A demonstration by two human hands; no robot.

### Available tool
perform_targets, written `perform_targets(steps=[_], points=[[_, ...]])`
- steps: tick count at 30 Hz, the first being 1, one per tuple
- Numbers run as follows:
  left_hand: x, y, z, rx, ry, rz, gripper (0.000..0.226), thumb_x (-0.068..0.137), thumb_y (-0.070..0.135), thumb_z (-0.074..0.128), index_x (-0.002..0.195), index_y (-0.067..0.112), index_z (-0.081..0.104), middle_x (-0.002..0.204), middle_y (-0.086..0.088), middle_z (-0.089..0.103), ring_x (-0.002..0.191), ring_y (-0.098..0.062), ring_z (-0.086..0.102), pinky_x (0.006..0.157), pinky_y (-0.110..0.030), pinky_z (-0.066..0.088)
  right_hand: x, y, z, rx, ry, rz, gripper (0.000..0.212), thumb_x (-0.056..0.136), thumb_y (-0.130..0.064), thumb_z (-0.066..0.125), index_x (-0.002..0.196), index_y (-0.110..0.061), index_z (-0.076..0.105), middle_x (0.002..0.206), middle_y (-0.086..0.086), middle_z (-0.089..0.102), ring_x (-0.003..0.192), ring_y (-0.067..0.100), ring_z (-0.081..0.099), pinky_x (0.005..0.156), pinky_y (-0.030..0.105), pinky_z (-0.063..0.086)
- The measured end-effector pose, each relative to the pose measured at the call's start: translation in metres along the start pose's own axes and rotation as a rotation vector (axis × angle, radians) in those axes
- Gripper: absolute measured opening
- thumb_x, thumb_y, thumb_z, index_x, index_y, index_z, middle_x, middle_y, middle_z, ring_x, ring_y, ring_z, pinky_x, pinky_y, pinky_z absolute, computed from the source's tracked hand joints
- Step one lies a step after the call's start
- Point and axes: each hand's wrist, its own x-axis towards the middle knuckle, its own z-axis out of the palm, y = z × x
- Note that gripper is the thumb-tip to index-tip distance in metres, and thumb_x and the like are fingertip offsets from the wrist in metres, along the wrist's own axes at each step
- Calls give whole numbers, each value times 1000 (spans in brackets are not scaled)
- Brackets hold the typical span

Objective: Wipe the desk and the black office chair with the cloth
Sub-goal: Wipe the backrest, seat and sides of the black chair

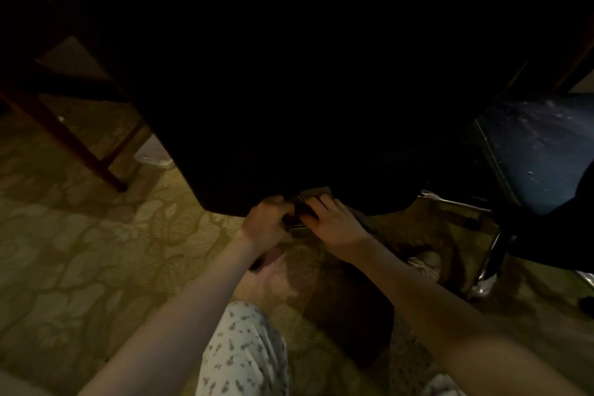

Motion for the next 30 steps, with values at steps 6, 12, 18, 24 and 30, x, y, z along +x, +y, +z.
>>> perform_targets(steps=[6, 12, 18, 24, 30], points=[[-17, -30, -60, -94, 458, 75, 24, 66, 11, 42, 81, 12, 61, 74, -14, 60, 75, -17, 48, 62, -25, 40, 55, -22, -51, -28, 422, -70, 43, 74, -9, 33, 94, -12, 72, 113, 8, 47, 97, 27, 41, 79, 37, 51], [-6, -51, -110, -44, 611, 85, 34, 66, -8, 55, 98, 2, 64, 95, -21, 57, 87, -20, 49, 70, -21, 42, 103, -20, -68, -229, 547, -94, 37, 73, -11, 52, 105, -16, 71, 121, 10, 38, 99, 27, 40, 82, 37, 33], [4, -67, -57, -62, 610, 119, 33, 75, 11, 43, 107, 18, 50, 103, -2, 44, 90, -21, 49, 68, -30, 49, 91, -21, -30, -249, 541, -72, 44, 97, -5, 15, 114, -14, 55, 124, 9, 39, 98, 27, 41, 81, 40, 35], [10, -70, 2, -56, 525, 116, 36, 72, 12, 42, 107, 18, 48, 103, 1, 42, 89, -19, 46, 62, -30, 54, 62, -7, 25, -256, 496, -116, 32, 89, -12, 37, 117, -15, 51, 124, 7, 40, 99, 25, 42, 80, 38, 36], [15, -71, 37, -81, 281, 40, 37, 69, 5, 59, 104, 15, 58, 99, -8, 59, 81, -34, 64, 57, -35, 57, 42, 0, 52, -130, 368, -109, 34, 97, -6, 22, 113, -14, 51, 121, 7, 42, 100, 25, 44, 80, 38, 48]])
